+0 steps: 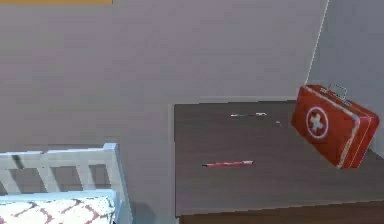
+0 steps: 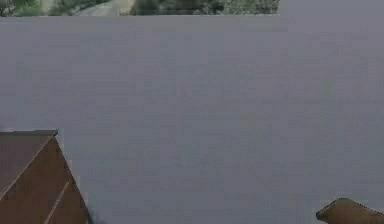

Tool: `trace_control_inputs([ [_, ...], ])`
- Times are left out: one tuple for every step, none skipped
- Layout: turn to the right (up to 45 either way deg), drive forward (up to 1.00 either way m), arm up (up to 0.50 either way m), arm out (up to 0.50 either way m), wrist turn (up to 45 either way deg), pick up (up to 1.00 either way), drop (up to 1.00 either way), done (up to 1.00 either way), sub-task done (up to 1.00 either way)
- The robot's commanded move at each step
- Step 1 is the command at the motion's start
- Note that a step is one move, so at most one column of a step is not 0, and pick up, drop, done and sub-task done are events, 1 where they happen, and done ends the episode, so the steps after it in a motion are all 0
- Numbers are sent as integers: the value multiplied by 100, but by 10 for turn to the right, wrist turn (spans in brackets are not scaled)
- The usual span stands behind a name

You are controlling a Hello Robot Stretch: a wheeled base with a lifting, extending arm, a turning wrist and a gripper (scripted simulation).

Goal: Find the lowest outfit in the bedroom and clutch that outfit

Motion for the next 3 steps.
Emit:
trace_control_inputs([
  [-180,0,0,0,0,0,0,0,0],
  [0,10,0,0,0,0,0,0,0],
  [450,0,0,0,0,0,0,0,0],
])
